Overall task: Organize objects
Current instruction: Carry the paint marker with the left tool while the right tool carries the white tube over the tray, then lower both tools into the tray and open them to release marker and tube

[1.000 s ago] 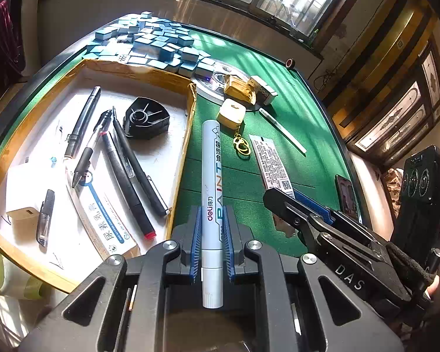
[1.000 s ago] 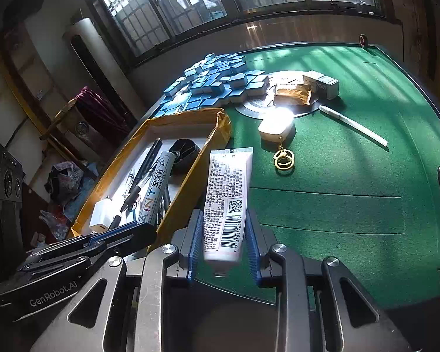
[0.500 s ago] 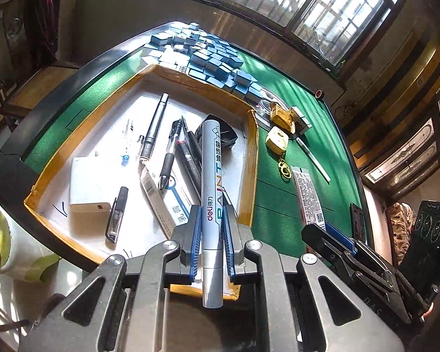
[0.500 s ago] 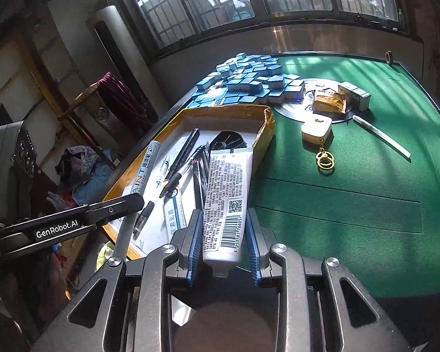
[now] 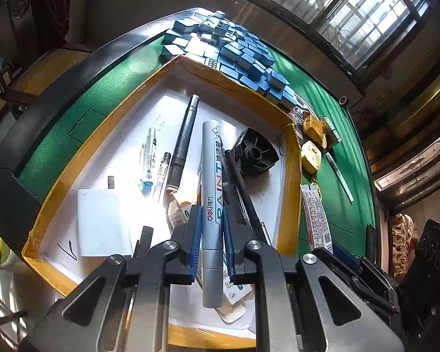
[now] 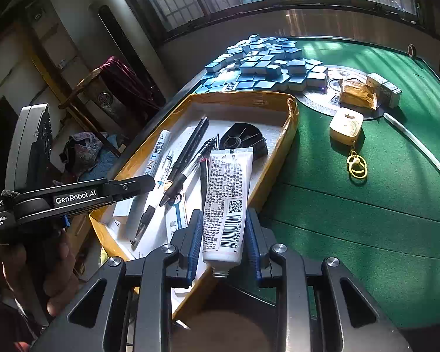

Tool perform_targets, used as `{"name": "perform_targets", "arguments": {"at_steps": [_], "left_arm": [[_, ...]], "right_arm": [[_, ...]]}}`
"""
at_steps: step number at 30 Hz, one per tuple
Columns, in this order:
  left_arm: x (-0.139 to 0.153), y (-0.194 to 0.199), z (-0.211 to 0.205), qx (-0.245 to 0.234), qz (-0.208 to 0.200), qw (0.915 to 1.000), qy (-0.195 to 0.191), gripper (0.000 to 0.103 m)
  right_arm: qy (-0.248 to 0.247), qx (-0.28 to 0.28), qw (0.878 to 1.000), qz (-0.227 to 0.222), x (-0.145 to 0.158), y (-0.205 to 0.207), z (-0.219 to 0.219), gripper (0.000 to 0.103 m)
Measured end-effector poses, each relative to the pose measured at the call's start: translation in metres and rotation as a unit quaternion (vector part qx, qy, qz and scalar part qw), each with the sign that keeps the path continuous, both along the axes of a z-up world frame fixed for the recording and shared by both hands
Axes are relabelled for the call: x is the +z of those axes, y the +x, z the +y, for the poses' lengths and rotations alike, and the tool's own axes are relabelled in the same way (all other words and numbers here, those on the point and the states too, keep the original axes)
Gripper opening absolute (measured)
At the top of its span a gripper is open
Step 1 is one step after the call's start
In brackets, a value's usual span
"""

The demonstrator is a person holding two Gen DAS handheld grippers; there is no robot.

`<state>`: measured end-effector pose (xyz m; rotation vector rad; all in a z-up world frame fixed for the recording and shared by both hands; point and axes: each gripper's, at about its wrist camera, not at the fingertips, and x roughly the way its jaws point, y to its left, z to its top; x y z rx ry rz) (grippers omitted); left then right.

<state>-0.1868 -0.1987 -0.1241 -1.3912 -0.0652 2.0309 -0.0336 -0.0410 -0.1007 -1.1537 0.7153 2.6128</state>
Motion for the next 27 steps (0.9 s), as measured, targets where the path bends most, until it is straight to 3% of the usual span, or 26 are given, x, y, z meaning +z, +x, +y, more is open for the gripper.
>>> {"name": "perform_targets", "arguments": {"at_steps": [12,27], "left_arm": [[-0.021,-0.053,0.021,0.009,-0.019,0.9996,-0.021,0.012],[-0.030,-0.054,0.050,-0.038,-0.012,0.9977,-0.055,0.012]], "right_arm": [[-0.031,0.072,0.997,-0.017,-0.025,-0.069,0.010,0.026],[-0.026,0.094,0.995,-0.034,-0.038,-0.072,0.012,0.026]]}}
